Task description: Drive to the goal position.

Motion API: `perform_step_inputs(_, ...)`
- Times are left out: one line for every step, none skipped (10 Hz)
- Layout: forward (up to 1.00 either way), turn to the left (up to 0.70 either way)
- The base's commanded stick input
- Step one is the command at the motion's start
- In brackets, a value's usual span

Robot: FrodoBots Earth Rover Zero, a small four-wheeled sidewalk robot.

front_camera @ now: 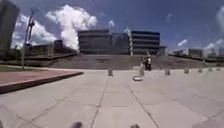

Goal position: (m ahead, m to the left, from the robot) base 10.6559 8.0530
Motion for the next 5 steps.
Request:
perform_step_inputs(0.7,0.0)
perform_step_inputs(0.7,0.0)
perform_step_inputs(0.7,0.0)
perform_step_inputs(0.7,0.0)
perform_step_inputs(0.7,0.0)
